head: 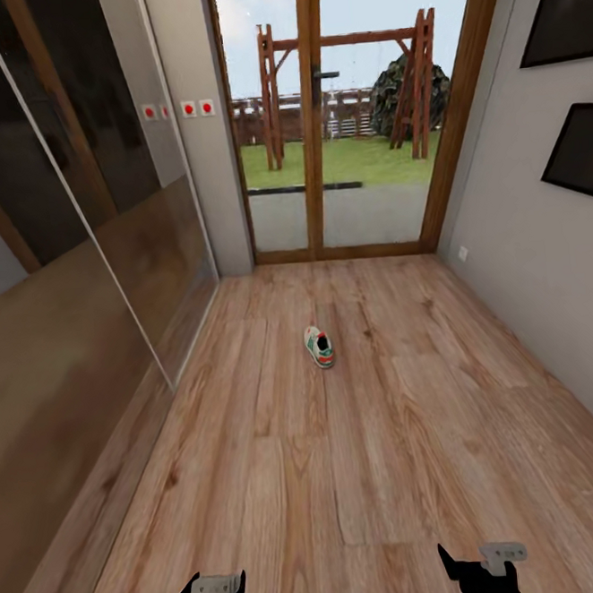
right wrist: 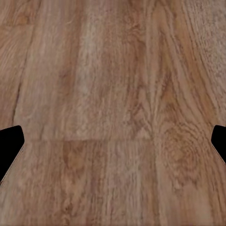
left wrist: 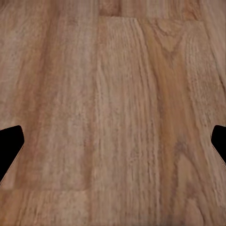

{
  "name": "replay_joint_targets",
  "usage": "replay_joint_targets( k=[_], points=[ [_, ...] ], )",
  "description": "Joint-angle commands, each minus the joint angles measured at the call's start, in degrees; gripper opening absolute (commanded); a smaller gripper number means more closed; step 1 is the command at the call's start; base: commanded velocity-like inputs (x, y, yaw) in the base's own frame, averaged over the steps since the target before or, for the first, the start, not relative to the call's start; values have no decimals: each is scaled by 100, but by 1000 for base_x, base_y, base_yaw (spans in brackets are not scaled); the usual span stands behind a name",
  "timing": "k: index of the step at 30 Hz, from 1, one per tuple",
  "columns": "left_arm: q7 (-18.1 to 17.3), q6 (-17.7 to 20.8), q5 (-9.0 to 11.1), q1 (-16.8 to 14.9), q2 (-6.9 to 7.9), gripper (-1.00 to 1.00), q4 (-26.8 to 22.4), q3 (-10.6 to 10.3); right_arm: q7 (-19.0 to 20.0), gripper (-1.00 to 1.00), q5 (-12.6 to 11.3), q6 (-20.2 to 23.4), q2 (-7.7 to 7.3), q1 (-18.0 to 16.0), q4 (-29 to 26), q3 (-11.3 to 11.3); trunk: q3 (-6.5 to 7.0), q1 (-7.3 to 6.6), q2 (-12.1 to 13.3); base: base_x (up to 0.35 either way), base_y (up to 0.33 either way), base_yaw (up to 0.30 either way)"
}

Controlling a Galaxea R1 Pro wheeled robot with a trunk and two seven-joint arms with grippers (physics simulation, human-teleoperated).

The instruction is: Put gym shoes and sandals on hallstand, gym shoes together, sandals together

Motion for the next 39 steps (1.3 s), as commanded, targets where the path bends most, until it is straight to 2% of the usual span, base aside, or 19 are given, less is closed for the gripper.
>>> replay_joint_targets(
  k=[1, 31, 39],
  points=[
    [-37, -18, -52, -3, -5, 100, 1, 49, 60, 100, -49, -6, 0, -4, 8, -26, -5, 3, -2, 343, 0, 0],
    [-63, -130, -52, -3, -6, 100, 1, 49, 60, 100, -49, -6, -9, 2, 4, -27, -5, 3, -2, 343, 0, 0],
    [-106, -132, -52, -3, -5, 100, 1, 41, 60, 100, -49, -6, -9, -2, 3, -27, -5, 3, -2, 320, 108, 0]
  ],
)
